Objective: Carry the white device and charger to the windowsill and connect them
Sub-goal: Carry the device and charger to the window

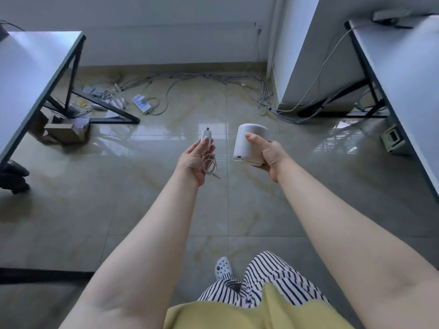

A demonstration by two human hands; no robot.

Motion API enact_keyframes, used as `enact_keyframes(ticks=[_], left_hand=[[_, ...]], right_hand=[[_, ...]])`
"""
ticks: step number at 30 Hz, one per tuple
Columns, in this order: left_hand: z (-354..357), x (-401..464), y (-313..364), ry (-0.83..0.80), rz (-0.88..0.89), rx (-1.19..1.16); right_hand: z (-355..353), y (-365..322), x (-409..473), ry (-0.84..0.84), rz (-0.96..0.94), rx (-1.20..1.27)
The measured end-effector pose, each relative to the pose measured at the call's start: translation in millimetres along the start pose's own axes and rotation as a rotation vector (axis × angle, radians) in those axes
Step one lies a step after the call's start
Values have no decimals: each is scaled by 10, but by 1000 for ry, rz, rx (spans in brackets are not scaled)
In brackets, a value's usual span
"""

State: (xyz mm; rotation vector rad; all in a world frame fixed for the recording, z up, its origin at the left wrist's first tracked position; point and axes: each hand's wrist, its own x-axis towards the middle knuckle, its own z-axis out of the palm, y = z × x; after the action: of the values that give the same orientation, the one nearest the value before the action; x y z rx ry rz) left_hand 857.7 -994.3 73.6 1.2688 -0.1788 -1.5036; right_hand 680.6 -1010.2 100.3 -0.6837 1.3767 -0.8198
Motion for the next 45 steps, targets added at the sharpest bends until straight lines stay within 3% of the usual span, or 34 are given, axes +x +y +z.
enact_keyframes(ticks=[31, 45], left_hand=[[1000, 3037, 2286, 78, 37, -146], [1467, 5006, 3696, 21, -4, -75]], right_hand=[[1293, -2164, 3333, -88, 16, -68], [2155, -3153, 5178, -4, -3, -74]])
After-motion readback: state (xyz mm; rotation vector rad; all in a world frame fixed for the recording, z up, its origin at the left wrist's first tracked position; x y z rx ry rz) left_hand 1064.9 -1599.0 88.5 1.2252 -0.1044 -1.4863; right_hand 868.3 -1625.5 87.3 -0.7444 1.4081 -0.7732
